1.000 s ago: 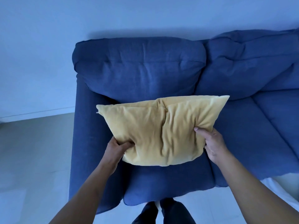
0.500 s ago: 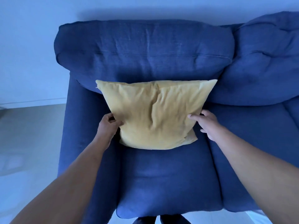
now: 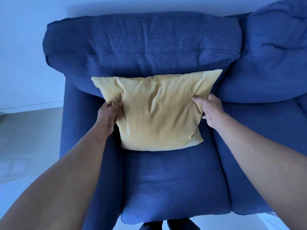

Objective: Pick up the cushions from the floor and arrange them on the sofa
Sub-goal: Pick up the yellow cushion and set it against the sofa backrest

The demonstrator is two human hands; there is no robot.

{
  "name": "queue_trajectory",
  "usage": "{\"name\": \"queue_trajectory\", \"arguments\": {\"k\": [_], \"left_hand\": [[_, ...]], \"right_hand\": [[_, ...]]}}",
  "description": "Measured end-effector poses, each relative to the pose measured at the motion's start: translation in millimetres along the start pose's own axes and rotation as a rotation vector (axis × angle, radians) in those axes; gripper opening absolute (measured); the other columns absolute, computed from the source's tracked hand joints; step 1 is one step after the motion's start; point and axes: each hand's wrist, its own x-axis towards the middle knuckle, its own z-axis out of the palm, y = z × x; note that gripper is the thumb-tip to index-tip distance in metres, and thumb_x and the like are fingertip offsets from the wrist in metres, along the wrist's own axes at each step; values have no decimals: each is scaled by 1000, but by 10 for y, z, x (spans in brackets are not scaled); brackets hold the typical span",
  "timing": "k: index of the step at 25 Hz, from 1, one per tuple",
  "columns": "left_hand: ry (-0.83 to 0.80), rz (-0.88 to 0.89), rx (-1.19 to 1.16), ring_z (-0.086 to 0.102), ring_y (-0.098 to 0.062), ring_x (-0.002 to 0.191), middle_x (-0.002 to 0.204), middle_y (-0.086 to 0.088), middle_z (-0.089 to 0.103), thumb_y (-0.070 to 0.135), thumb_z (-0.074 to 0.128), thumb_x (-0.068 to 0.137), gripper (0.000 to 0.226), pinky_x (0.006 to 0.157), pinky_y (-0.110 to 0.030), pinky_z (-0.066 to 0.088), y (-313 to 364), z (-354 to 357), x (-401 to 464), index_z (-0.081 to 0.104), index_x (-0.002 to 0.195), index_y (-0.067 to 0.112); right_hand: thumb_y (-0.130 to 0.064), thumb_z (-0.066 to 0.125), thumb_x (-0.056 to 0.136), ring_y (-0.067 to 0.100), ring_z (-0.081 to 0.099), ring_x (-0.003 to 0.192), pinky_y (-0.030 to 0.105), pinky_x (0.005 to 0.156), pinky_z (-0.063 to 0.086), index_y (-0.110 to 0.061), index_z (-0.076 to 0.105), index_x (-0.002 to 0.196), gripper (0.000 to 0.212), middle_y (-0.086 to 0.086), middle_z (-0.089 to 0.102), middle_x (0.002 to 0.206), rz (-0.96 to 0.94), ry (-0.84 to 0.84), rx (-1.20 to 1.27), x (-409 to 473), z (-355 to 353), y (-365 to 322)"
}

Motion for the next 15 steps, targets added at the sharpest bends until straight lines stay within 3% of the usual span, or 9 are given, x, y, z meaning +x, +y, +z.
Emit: {"name": "queue_trajectory", "arguments": {"k": [2,4,6,8,10,11,13,15], "left_hand": [[48,64,-4,68,-25,110,121,-7,74,19,73,95,31,101,-47,58,-44,-54,-69,71,125,13],[71,133,-25,67,-23,103,110,-6,73,20,74,94,29,100,-47,57,-97,-161,-156,71,122,9],[53,169,-19,67,-23,102,108,-5,71,20,76,91,30,99,-47,57,-187,-256,-244,70,118,8],[47,111,6,69,-26,110,114,-6,73,20,78,89,32,103,-50,58,-273,-290,-245,68,117,11],[14,15,52,70,-31,120,125,-9,74,23,81,83,48,106,-53,57,-246,-332,-211,65,126,11],[-1,18,50,70,-32,121,128,-10,75,27,81,78,56,106,-53,57,-157,-352,-155,66,130,12],[-13,88,-17,73,-29,120,129,-9,76,32,78,78,50,105,-50,58,171,-361,-11,70,124,14],[-11,100,-94,74,-23,115,126,-5,78,38,78,84,41,101,-44,60,513,-337,121,71,119,18]], "right_hand": [[-18,79,85,21,70,95,45,87,58,-21,70,95,14,-2,75,99,-59,39,17,-22,-20,-28],[-15,78,83,21,65,85,43,83,54,-26,67,73,18,-2,70,85,-113,85,55,-41,-108,-51],[-16,77,80,21,63,84,44,82,52,-27,65,67,22,1,68,84,-128,108,79,-87,-199,-18],[-15,76,82,20,65,89,50,94,53,-26,66,77,15,1,71,93,-87,98,34,-122,-248,62],[-18,77,83,18,65,103,57,104,49,-23,69,97,16,0,72,111,-7,111,-19,-173,-241,78],[-24,79,81,18,63,111,58,104,48,-21,69,109,30,-1,71,120,-1,108,-12,-168,-233,21],[-44,84,70,18,60,121,55,101,47,-21,64,128,65,-4,68,131,-46,96,27,-153,-171,-222],[-55,84,66,15,65,115,47,92,53,-23,62,130,75,-7,69,127,-95,89,23,-100,-55,-487]]}}
